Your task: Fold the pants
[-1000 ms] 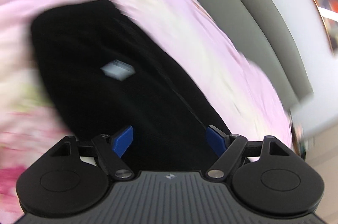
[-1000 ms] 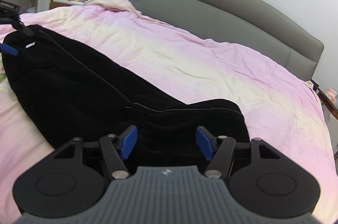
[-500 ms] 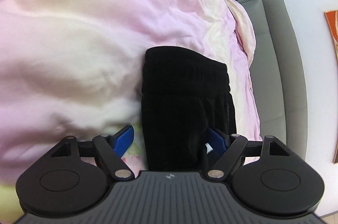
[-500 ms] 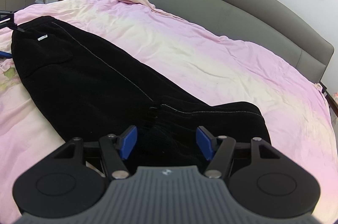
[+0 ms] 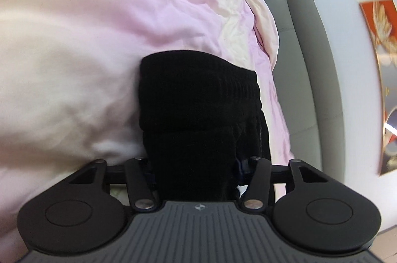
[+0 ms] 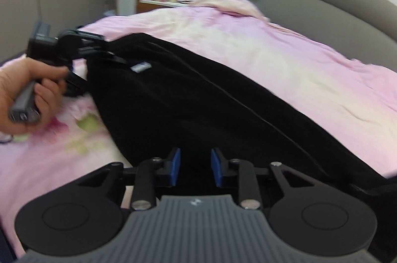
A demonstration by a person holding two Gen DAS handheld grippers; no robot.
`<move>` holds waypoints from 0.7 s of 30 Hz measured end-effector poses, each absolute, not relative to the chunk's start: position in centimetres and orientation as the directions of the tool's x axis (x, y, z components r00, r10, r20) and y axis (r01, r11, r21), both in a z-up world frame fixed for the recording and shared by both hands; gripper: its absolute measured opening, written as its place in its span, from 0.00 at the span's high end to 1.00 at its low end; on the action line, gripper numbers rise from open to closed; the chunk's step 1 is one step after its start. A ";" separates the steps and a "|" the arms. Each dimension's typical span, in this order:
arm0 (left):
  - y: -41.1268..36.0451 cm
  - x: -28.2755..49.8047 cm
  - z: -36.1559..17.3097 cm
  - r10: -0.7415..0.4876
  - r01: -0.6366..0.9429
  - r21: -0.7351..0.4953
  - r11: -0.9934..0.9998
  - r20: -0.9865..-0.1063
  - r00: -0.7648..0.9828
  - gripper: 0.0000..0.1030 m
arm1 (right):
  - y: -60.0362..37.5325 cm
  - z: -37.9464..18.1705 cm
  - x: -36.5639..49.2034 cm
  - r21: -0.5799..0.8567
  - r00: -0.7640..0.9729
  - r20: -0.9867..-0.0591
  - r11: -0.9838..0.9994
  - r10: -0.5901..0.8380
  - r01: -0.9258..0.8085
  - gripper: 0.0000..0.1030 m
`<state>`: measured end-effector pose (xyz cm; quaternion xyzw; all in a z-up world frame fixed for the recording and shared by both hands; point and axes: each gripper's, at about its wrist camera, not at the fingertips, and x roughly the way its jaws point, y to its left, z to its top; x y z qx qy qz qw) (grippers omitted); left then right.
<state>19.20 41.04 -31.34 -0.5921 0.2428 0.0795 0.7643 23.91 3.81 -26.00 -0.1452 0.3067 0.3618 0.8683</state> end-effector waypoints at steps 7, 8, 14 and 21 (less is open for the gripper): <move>41.2 19.3 -31.9 -0.180 -0.384 -0.885 0.263 -0.436 0.882 0.49 | 13.7 -28.0 27.9 -0.017 0.429 -0.727 0.611 0.535 -0.791 0.83; 41.1 19.5 -31.7 -0.184 -0.383 -0.878 0.288 -0.443 0.878 0.51 | 14.7 -29.3 28.0 -0.045 0.400 -0.773 0.587 0.492 -0.809 0.83; 37.5 19.7 -27.1 -0.152 -0.271 -0.798 0.538 -0.408 0.900 0.54 | 15.1 -31.0 26.7 -0.089 0.464 -0.743 0.615 0.483 -0.784 0.82; 32.2 20.1 -21.4 -0.148 -0.103 -0.559 0.823 -0.385 0.911 0.54 | 9.5 -29.6 28.1 0.278 0.394 -0.649 0.685 0.651 -0.673 0.81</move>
